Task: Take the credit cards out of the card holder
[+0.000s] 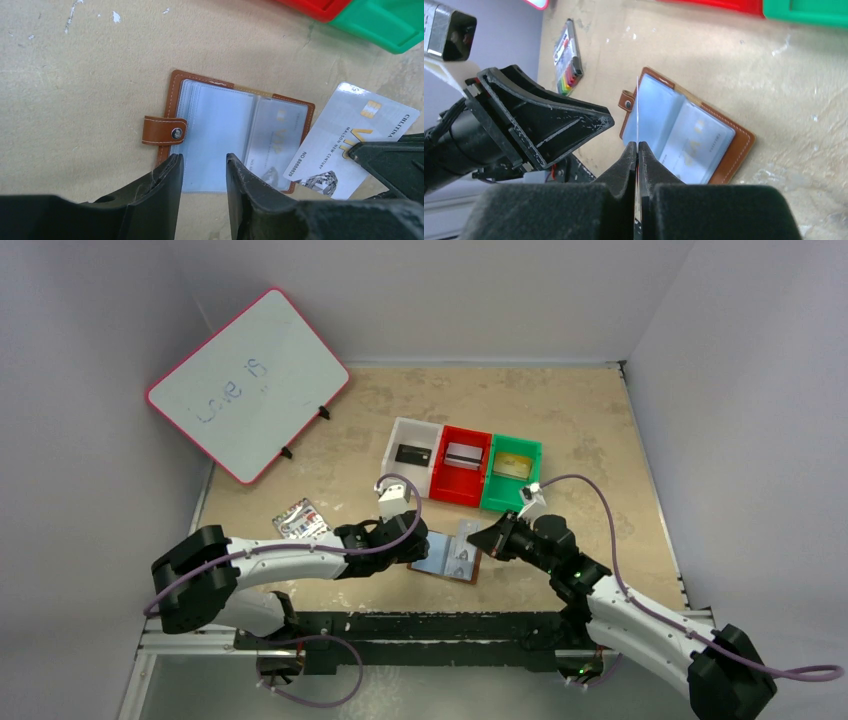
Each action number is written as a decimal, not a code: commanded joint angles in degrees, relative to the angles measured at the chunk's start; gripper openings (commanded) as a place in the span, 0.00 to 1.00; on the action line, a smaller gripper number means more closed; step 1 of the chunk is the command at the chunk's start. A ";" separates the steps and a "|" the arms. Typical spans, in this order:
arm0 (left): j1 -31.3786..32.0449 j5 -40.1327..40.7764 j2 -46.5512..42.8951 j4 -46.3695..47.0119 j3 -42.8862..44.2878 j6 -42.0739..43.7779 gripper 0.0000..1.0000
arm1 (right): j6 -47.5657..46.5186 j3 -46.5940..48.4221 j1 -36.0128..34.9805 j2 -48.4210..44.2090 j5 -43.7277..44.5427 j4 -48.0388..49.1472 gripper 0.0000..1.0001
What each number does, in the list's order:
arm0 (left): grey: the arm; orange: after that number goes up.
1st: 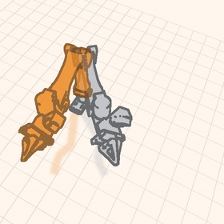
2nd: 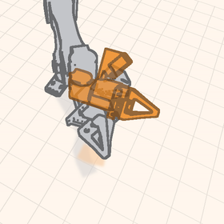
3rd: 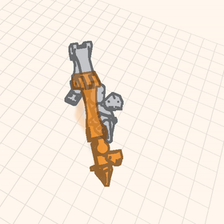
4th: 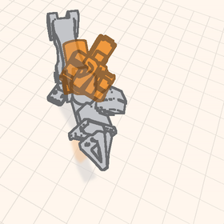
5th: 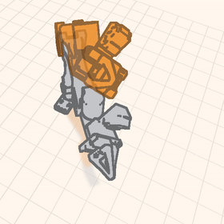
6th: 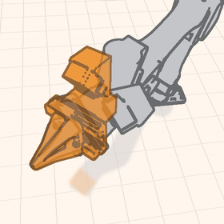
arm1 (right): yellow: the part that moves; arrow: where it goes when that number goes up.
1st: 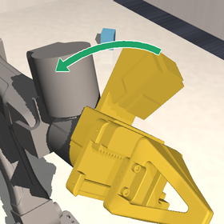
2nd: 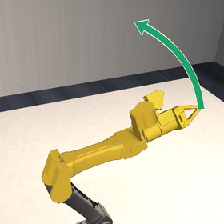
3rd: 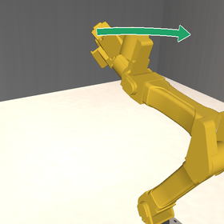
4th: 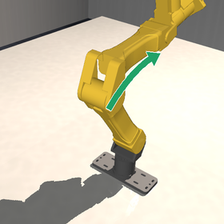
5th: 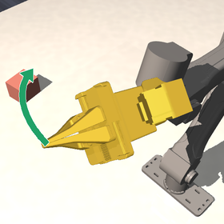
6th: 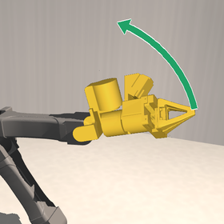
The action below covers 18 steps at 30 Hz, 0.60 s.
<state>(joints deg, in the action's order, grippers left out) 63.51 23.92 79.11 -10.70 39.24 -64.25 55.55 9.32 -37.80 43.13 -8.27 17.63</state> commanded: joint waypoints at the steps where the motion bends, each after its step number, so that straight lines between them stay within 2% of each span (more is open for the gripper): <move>1: 0.04 2.69 -4.01 -0.54 0.99 1.37 0.39 | -9.80 2.20 0.05 -2.74 0.31 5.65 0.00; 4: 0.04 3.74 -6.26 0.12 0.98 2.18 0.39 | -13.53 2.91 0.10 -3.57 -1.41 6.24 0.00; 9: 0.04 11.33 -11.33 -3.91 0.43 1.83 0.40 | -21.49 6.92 0.08 -5.12 -1.32 1.18 0.00; 10: 0.04 12.62 -12.32 -4.53 0.26 1.69 0.42 | -22.95 8.03 0.08 -5.55 -0.52 -0.26 0.00; 13: -0.04 14.74 -14.97 -6.22 0.00 1.37 0.58 | -27.62 11.92 0.09 -6.53 3.59 -4.49 0.00; 18: -0.05 16.40 -16.53 -10.25 0.70 -0.08 0.71 | -40.51 17.77 0.01 -4.13 11.01 -7.59 0.00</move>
<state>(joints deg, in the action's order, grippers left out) 63.51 35.99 63.96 -16.97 39.20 -63.42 27.97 21.56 -37.82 37.56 -4.51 12.36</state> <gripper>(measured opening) 0.665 0.007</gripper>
